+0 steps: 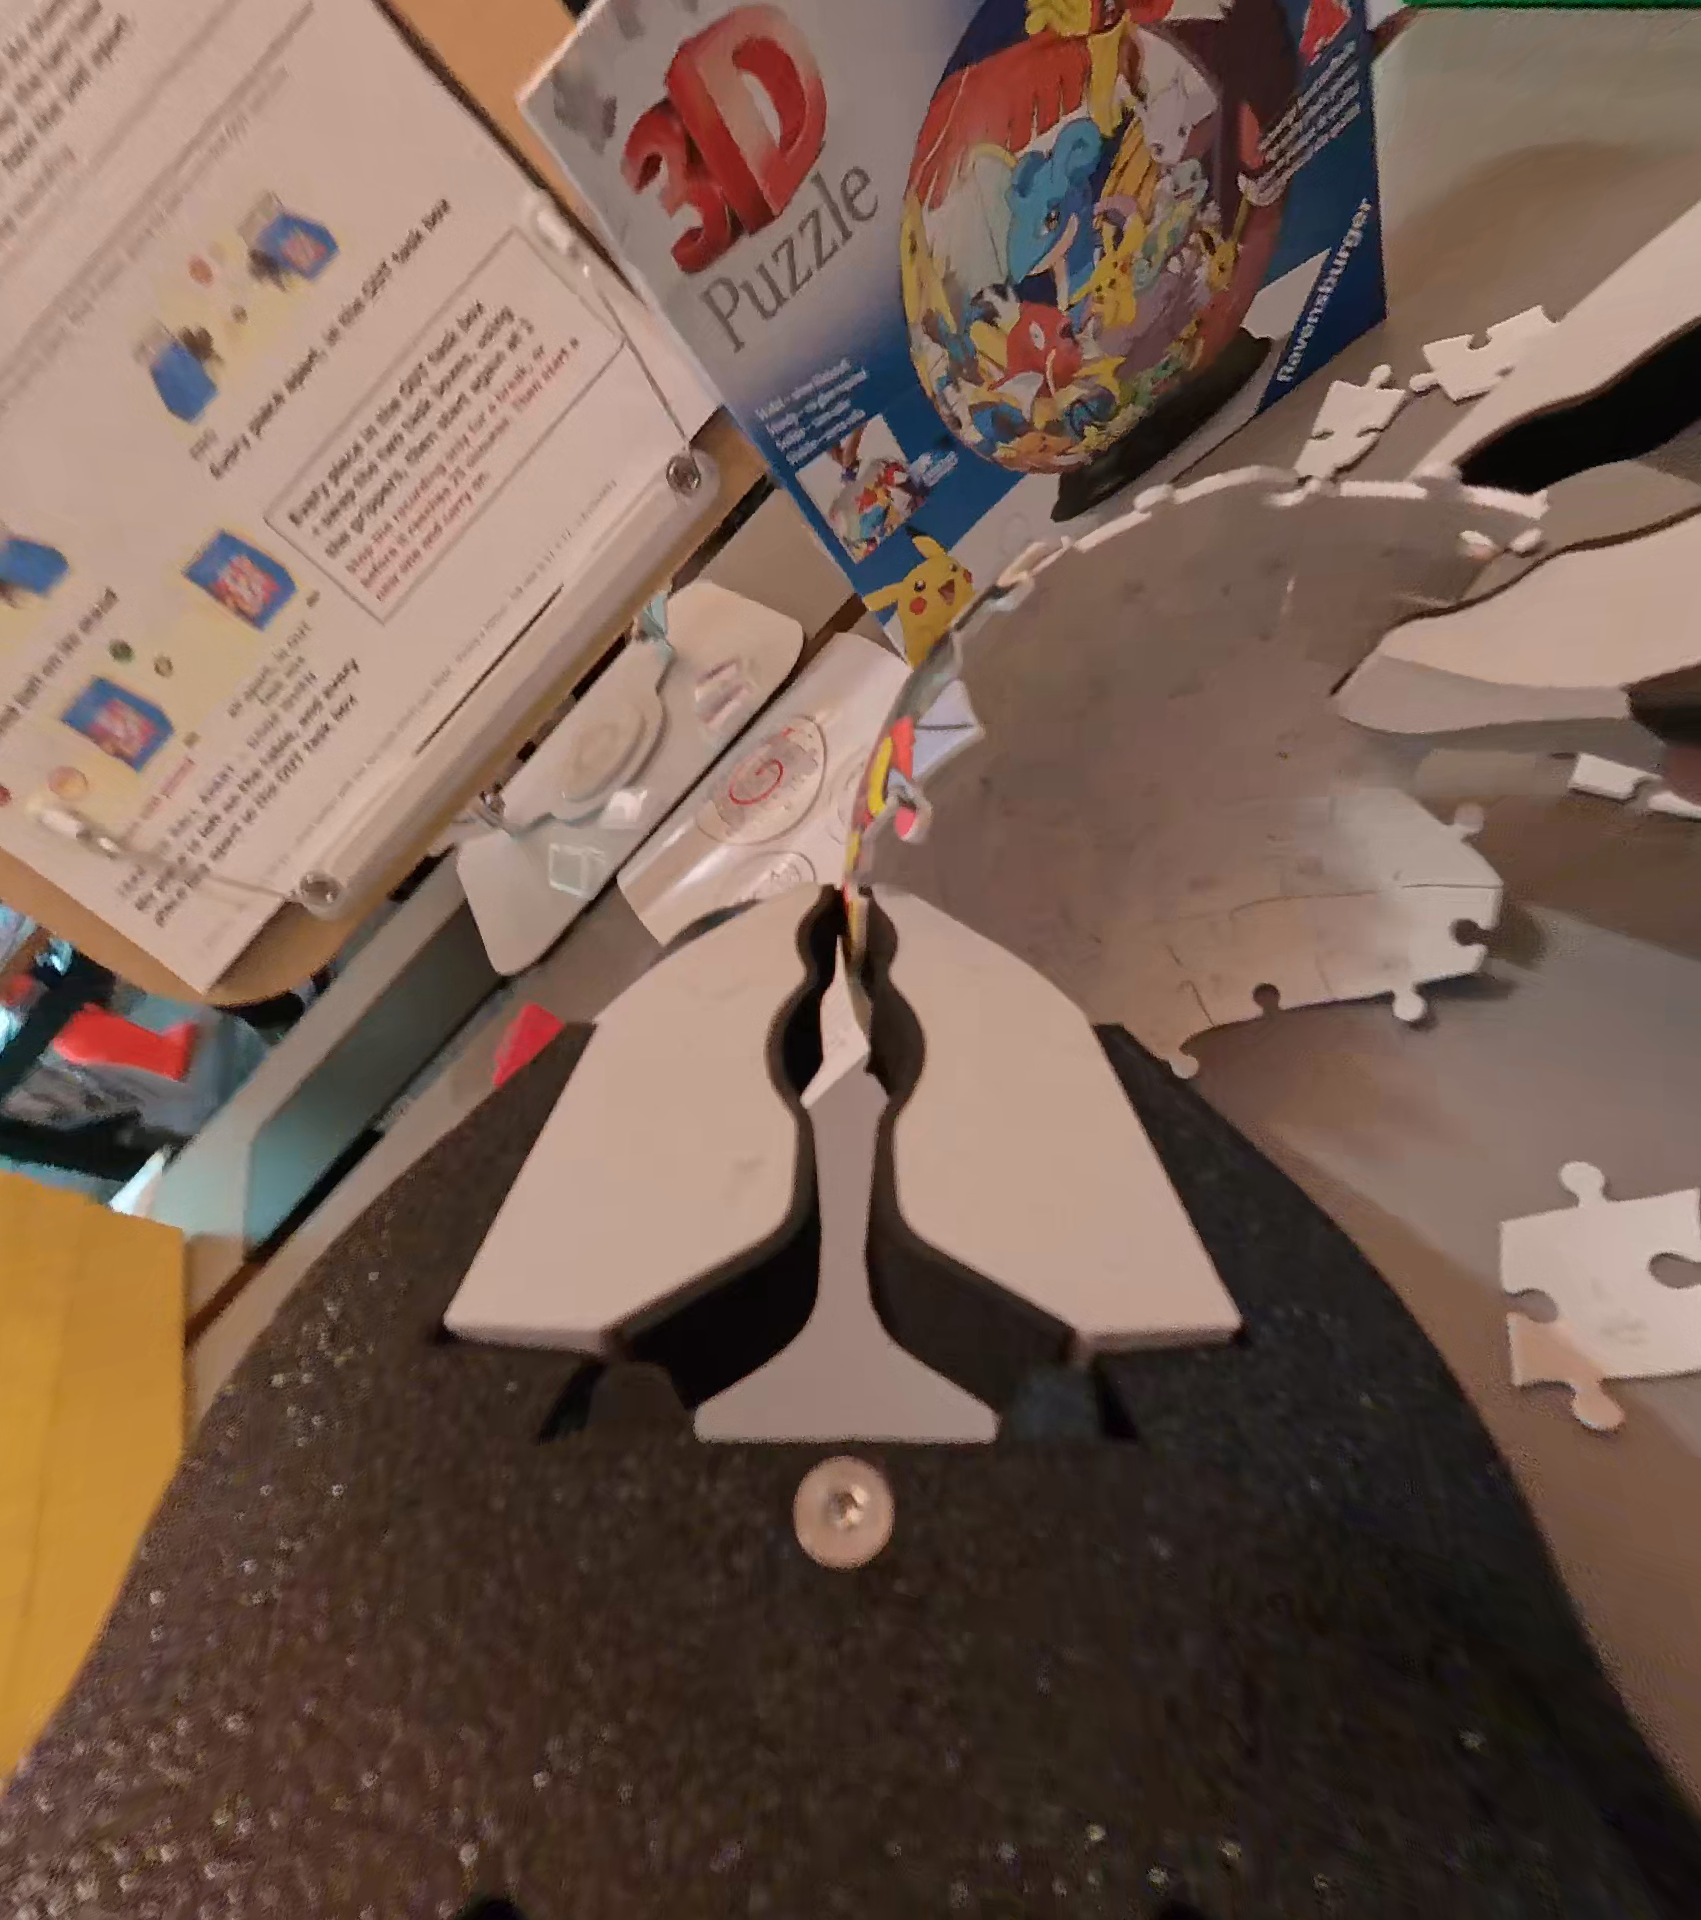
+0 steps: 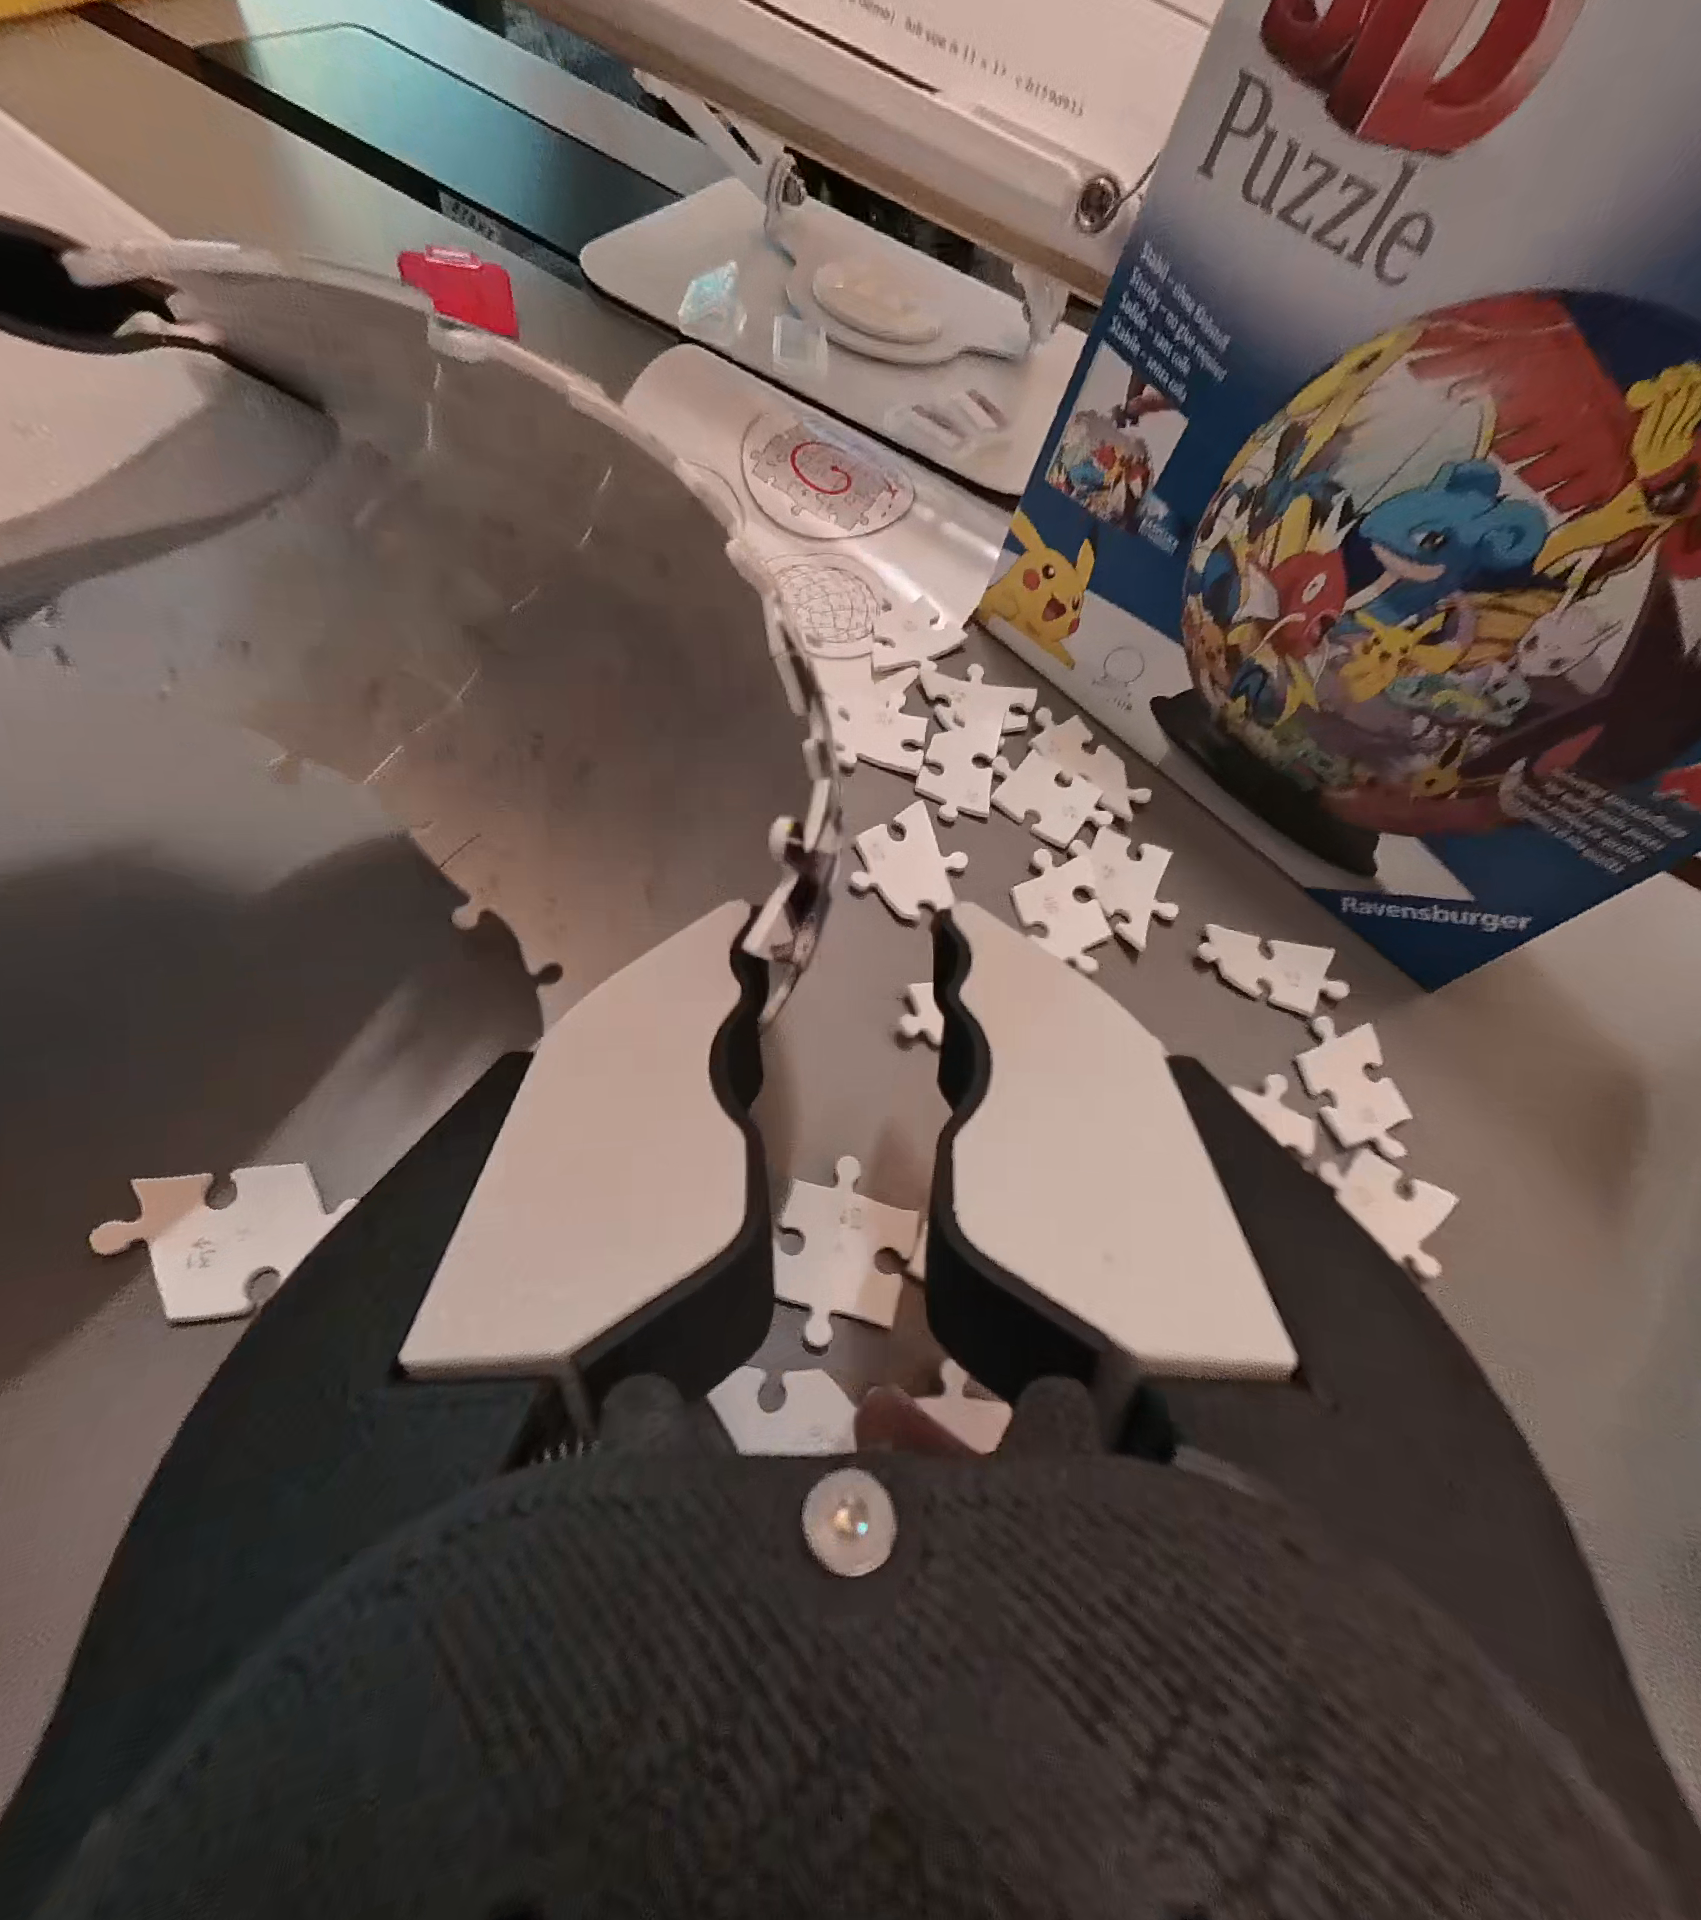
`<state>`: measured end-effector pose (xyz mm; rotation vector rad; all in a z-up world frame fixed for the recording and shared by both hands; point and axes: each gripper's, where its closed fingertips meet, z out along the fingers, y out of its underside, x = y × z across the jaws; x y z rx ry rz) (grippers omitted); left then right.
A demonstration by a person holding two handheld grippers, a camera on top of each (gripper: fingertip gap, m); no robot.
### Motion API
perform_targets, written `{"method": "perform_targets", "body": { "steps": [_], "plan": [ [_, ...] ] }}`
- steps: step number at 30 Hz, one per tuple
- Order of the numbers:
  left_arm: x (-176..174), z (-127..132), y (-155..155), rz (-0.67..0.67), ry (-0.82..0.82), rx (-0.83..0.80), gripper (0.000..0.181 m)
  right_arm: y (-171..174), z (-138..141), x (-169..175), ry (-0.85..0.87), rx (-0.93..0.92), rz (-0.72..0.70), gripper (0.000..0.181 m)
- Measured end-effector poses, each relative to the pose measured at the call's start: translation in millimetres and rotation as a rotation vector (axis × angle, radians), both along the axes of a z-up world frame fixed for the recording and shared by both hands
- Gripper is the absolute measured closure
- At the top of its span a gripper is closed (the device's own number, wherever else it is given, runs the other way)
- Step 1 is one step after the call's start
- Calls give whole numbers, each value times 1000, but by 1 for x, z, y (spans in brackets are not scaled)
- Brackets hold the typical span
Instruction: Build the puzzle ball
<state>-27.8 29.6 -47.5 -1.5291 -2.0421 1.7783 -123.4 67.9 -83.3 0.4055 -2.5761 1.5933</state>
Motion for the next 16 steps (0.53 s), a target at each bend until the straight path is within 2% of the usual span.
{"method": "perform_targets", "body": {
  "steps": [5, 12, 16],
  "plan": [
    [-6, 5, 1, -106, -62, -88, 179, 0, -6, 12, -31, 20, 46, 155],
    [-16, 14, 2, -223, -187, -212, 179, 5, -6, 18, -17, 24, 23, 132],
    [-22, 17, 7, -269, -238, -301, 179, 6, 6, 16, -5, -27, 16, 133]
  ]
}}
